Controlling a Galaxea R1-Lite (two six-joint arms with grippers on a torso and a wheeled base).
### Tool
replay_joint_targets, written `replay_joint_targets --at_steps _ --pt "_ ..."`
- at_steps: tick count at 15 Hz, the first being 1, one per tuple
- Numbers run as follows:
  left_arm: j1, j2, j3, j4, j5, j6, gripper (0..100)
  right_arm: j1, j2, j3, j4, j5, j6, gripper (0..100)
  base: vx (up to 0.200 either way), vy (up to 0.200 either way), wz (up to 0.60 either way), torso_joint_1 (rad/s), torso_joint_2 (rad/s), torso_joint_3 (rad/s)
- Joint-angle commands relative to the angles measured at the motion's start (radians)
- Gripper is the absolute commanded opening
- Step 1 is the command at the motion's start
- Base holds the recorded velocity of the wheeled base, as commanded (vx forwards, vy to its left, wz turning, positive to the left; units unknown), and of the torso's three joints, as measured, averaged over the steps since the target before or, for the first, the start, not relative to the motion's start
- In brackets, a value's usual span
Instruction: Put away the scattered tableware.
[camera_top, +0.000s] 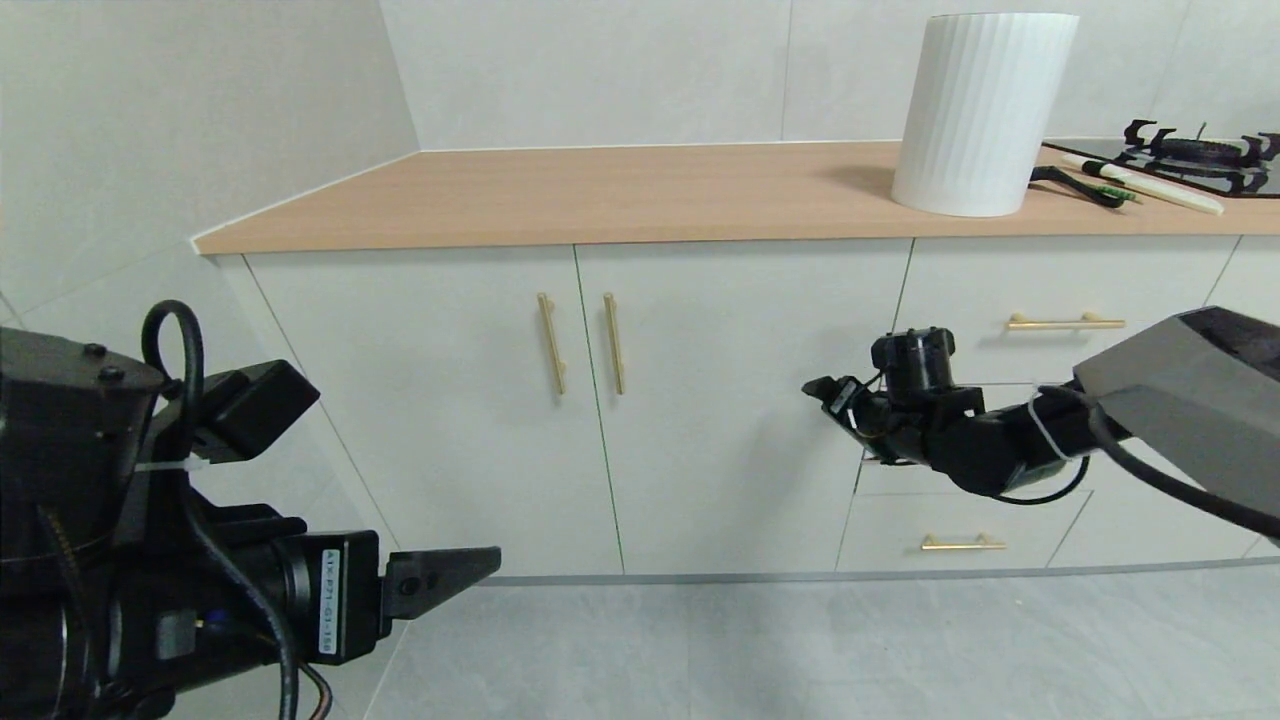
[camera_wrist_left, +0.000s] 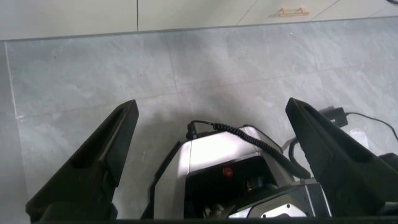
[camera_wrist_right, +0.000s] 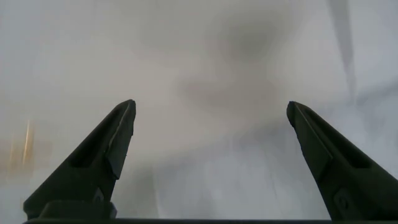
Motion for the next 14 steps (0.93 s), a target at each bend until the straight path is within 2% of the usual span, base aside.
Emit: replay_joint_targets --at_steps 1,3,7,10,11,14 --pt "0.001 -0.001 0.0 0.0 0.0 0.0 100 0.024 -0.269 0.311 -0.078 0.247 -0.127 100 0.0 0.0 0.0 0.0 0.0 0.0" --pt "0.0 -0.004 0.0 0.001 0.002 0.0 100 0.024 -0.359 0.472 -0.227 0.381 -0.228 100 0.0 0.0 0.0 0.0 0.0 0.0" --pt "0.001 -0.058 0.002 0.001 0.005 0.003 100 0.074 -0.58 0.576 -0.245 0.382 -0.325 100 0.0 0.0 0.0 0.0 0.0 0.0" --pt "0.043 -0.159 0.022 0.001 0.017 0.003 100 0.087 -0.805 0.715 -0.238 0.367 -0.415 100 0.0 0.0 0.0 0.0 0.0 0.0" --pt "0.067 -0.269 0.061 0.003 0.019 0.015 100 0.086 -0.956 0.8 -0.211 0.293 -0.437 100 0.0 0.0 0.0 0.0 0.0 0.0" --pt "0.188 -0.53 0.164 0.006 0.013 0.115 100 0.083 -1.27 0.896 -0.047 0.124 -0.515 100 0.0 0.0 0.0 0.0 0.0 0.0"
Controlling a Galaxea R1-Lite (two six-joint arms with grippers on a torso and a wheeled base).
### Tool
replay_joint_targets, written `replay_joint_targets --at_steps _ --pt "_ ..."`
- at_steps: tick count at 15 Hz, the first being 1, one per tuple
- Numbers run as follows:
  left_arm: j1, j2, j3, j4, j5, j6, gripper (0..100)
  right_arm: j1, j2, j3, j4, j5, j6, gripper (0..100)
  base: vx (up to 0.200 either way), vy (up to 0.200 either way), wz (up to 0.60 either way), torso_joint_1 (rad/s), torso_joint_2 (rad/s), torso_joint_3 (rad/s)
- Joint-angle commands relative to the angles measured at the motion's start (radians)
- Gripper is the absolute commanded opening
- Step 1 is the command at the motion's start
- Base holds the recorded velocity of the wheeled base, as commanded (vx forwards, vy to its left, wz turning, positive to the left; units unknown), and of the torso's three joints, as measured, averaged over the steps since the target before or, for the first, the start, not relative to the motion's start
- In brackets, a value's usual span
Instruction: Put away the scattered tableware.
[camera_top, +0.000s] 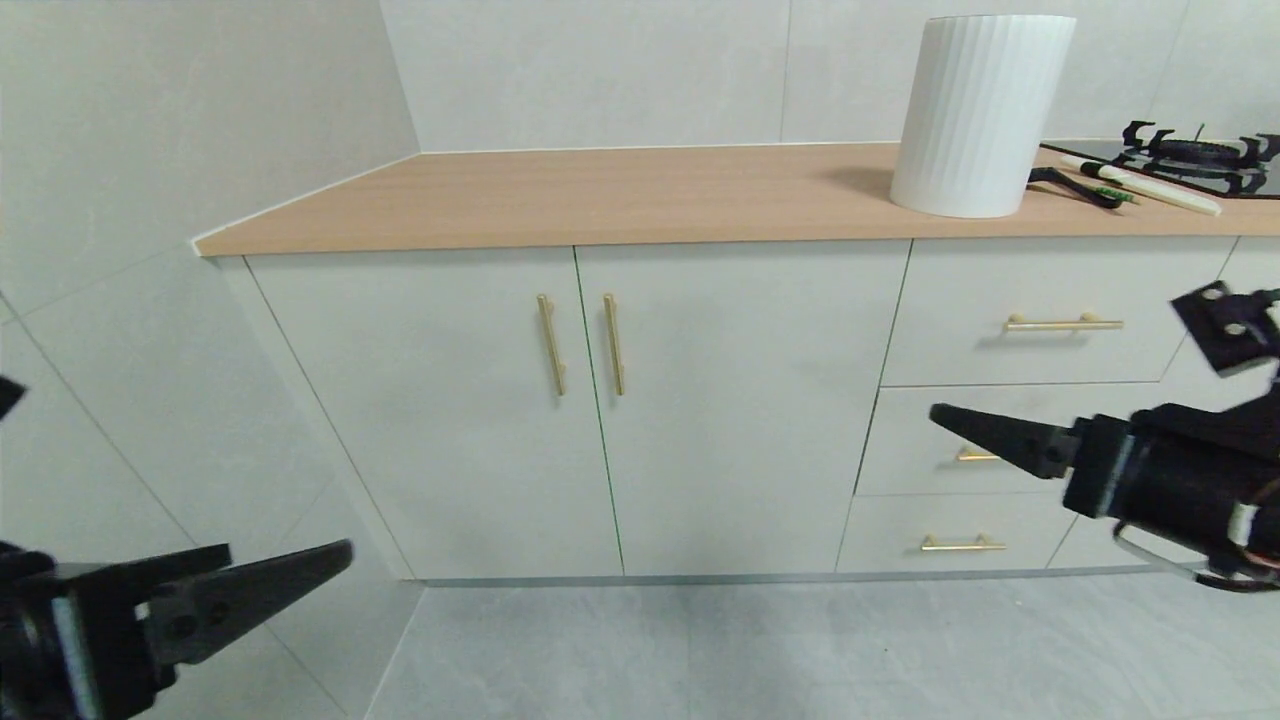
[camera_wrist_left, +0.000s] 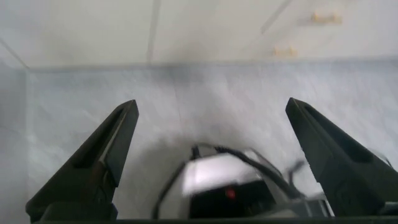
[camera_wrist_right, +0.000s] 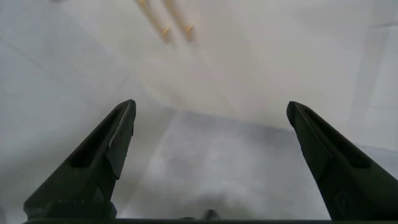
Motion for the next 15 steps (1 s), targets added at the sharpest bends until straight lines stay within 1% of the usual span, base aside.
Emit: replay_joint_targets --at_steps 1,2,3,4,6,7,9,10,11,12,13,14,15 --pt "0.132 -0.326 0.118 0.001 -0.005 0.086 100 0.002 -0.457 0.106 0.213 -0.145 -0.074 100 0.0 0.0 0.0 0.0 0.0 0.0" --pt "0.163 -0.412 0.14 0.004 -0.005 0.117 100 -0.001 -0.586 0.097 0.343 -0.167 -0.115 100 0.0 0.0 0.0 0.0 0.0 0.0" --pt "0.183 -0.471 0.152 0.01 -0.005 0.135 100 -0.007 -0.672 0.085 0.44 -0.191 -0.166 100 0.0 0.0 0.0 0.0 0.0 0.0" --pt "0.213 -0.559 0.164 0.035 -0.005 0.167 100 -0.072 -0.781 0.071 0.576 -0.242 -0.227 100 0.0 0.0 0.0 0.0 0.0 0.0" --pt "0.269 -0.672 0.18 0.095 -0.007 0.2 100 -0.233 -0.904 0.072 0.648 -0.242 -0.253 100 0.0 0.0 0.0 0.0 0.0 0.0" --pt "0.29 -0.731 0.187 0.122 -0.007 0.218 100 -0.268 -0.979 0.074 0.681 -0.239 -0.255 100 0.0 0.0 0.0 0.0 0.0 0.0" --pt "0.33 -0.823 0.198 0.168 -0.007 0.25 100 -0.303 -1.14 0.074 0.808 -0.239 -0.305 100 0.0 0.0 0.0 0.0 0.0 0.0" --pt "0.335 -0.83 0.201 0.176 -0.007 0.256 100 -0.308 -1.16 0.074 0.829 -0.239 -0.316 100 0.0 0.0 0.0 0.0 0.0 0.0" --pt "0.361 -0.83 0.206 0.181 0.038 0.266 100 -0.333 -1.197 0.079 0.903 -0.271 -0.351 100 0.0 0.0 0.0 0.0 0.0 0.0" --pt "0.364 -0.83 0.206 0.181 0.059 0.269 100 -0.351 -1.201 0.076 0.897 -0.291 -0.351 100 0.0 0.0 0.0 0.0 0.0 0.0" --pt "0.374 -0.83 0.207 0.181 0.084 0.289 100 -0.402 -1.235 0.082 0.899 -0.295 -0.357 100 0.0 0.0 0.0 0.0 0.0 0.0" --pt "0.416 -0.832 0.216 0.177 0.09 0.33 100 -0.429 -1.293 0.115 0.915 -0.288 -0.376 100 0.0 0.0 0.0 0.0 0.0 0.0" --pt "0.46 -0.847 0.227 0.179 0.082 0.345 100 -0.429 -1.295 0.14 0.912 -0.302 -0.38 100 0.0 0.0 0.0 0.0 0.0 0.0"
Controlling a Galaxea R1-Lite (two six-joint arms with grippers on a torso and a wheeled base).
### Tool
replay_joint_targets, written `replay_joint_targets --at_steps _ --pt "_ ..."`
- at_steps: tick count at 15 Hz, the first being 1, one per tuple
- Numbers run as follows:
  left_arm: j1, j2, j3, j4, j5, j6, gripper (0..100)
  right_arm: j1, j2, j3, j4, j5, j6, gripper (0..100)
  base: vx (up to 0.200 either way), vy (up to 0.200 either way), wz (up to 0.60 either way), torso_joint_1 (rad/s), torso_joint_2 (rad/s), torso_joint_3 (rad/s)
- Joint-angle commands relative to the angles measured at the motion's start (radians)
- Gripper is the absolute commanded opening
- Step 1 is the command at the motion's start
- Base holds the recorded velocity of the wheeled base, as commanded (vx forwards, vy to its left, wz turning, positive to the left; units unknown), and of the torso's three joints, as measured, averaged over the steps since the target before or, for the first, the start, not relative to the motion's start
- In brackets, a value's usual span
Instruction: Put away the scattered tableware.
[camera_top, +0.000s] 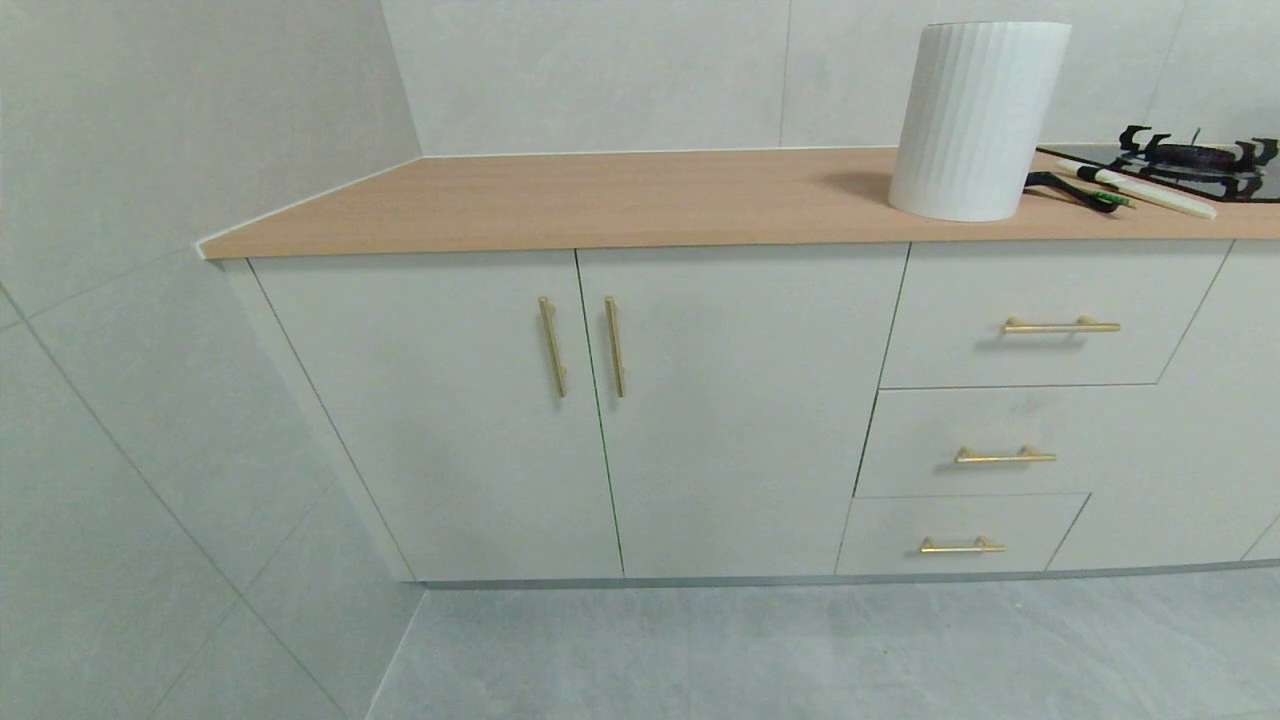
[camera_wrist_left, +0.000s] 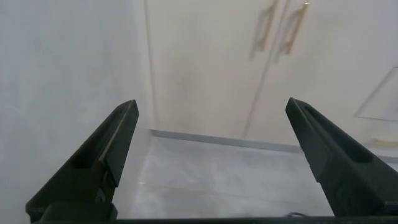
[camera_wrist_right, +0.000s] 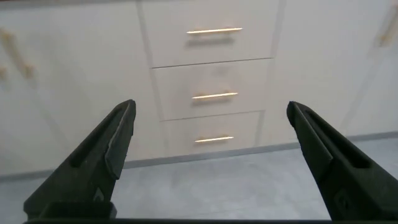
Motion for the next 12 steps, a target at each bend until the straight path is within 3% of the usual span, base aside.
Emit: replay_joint_targets --at_steps 1,2,4,5,7,8,9,11,12 --pt "0.086 -0.068 0.033 0.002 -0.016 0.038 100 -0.026 -0.077 0.046 -0.006 -0.026 -0.002 100 0.0 0.0 0.0 0.0 0.0 0.0" --pt "0.107 -0.108 0.076 0.002 -0.032 0.084 100 -0.026 -0.077 0.057 -0.018 -0.033 0.004 100 0.0 0.0 0.0 0.0 0.0 0.0" --pt "0.107 -0.108 0.14 -0.029 0.008 0.087 100 -0.026 -0.077 0.121 -0.055 -0.029 0.004 100 0.0 0.0 0.0 0.0 0.0 0.0" --pt "0.107 -0.108 0.224 -0.126 0.01 0.084 100 -0.026 -0.077 0.258 -0.155 0.005 -0.005 100 0.0 0.0 0.0 0.0 0.0 0.0" --pt "0.107 -0.108 0.341 -0.287 -0.022 0.087 100 -0.026 -0.077 0.385 -0.322 0.07 -0.005 100 0.0 0.0 0.0 0.0 0.0 0.0" --pt "0.107 -0.108 0.438 -0.426 -0.09 0.093 100 -0.026 -0.077 0.419 -0.369 0.117 -0.011 100 0.0 0.0 0.0 0.0 0.0 0.0" --pt "0.107 -0.108 0.504 -0.503 -0.13 0.096 100 -0.026 -0.077 0.419 -0.342 0.146 -0.013 100 0.0 0.0 0.0 0.0 0.0 0.0" --pt "0.107 -0.108 0.51 -0.459 -0.153 0.104 100 -0.026 -0.077 0.414 -0.237 0.154 -0.031 100 0.0 0.0 0.0 0.0 0.0 0.0" --pt "0.107 -0.108 0.51 -0.448 -0.159 0.105 100 -0.026 -0.077 0.417 -0.262 0.157 -0.031 100 0.0 0.0 0.0 0.0 0.0 0.0"
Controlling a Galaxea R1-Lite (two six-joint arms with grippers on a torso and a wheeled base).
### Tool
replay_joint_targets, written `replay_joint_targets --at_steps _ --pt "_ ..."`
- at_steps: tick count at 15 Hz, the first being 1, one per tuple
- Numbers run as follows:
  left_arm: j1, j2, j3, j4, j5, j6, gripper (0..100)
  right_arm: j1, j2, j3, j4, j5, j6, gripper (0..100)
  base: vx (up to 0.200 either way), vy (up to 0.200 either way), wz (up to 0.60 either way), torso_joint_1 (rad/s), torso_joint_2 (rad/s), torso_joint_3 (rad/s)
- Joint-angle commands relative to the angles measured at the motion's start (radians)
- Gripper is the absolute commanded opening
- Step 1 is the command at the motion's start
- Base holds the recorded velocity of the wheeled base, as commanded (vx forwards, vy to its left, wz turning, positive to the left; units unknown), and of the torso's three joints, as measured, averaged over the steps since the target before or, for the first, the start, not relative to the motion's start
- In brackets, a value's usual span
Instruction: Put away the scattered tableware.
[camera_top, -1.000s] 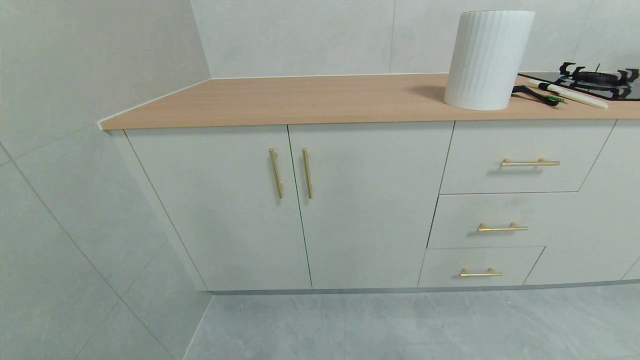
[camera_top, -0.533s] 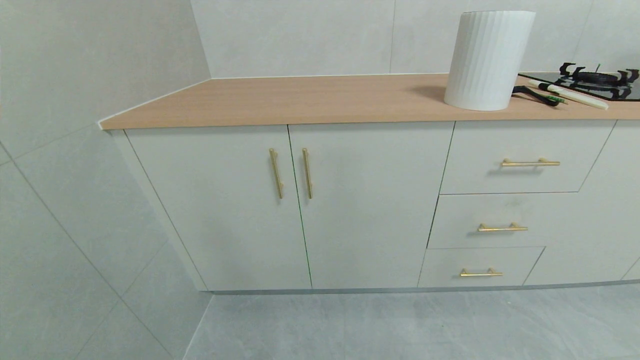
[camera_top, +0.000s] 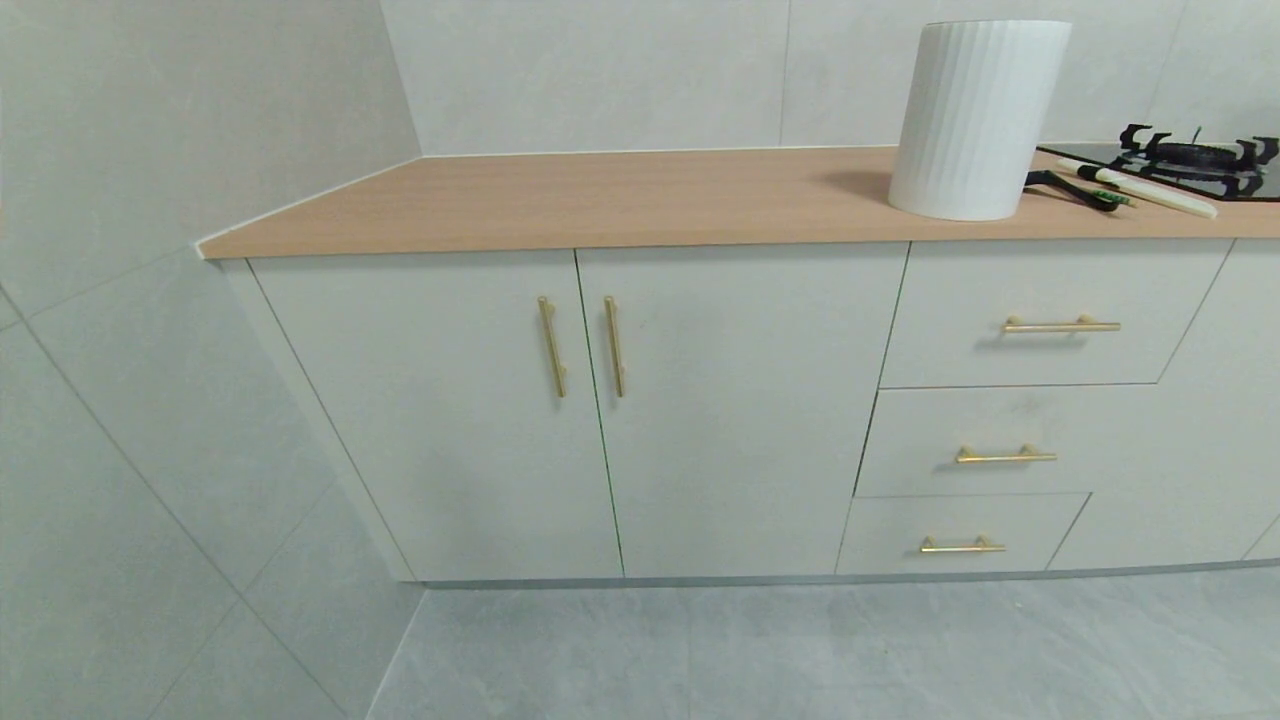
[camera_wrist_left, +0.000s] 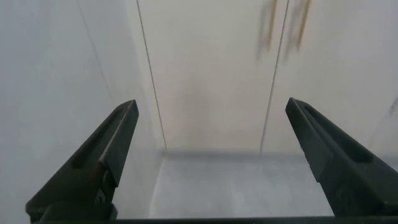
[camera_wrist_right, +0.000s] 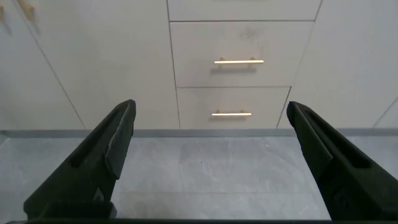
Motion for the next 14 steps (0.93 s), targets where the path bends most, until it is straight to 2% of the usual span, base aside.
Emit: replay_joint_targets --at_steps 1,3,4,7,9,14 --pt "0.0 0.0 0.016 0.001 -0.021 0.0 100 0.0 0.002 0.009 -0.006 0.02 -0.004 100 0.0 0.0 0.0 0.0 0.0 0.0" --pt "0.0 0.0 0.016 0.012 -0.033 0.005 100 0.0 0.002 0.009 -0.006 0.02 -0.004 100 0.0 0.0 0.0 0.0 0.0 0.0" --pt "0.0 0.001 0.016 0.067 -0.035 0.014 100 0.0 0.002 0.009 -0.006 0.02 -0.003 100 0.0 0.0 0.0 0.0 0.0 0.0" --pt "0.0 0.0 0.016 0.055 -0.035 0.0 100 0.0 0.002 0.009 -0.006 0.026 -0.003 100 0.0 0.0 0.0 0.0 0.0 0.0" --pt "0.0 0.001 0.016 0.05 -0.035 -0.032 100 0.0 0.002 0.009 -0.006 0.027 -0.004 100 0.0 0.0 0.0 0.0 0.0 0.0" --pt "0.0 0.0 0.016 0.05 -0.035 -0.032 100 0.003 0.002 0.009 -0.006 0.038 0.005 100 0.0 0.0 0.0 0.0 0.0 0.0"
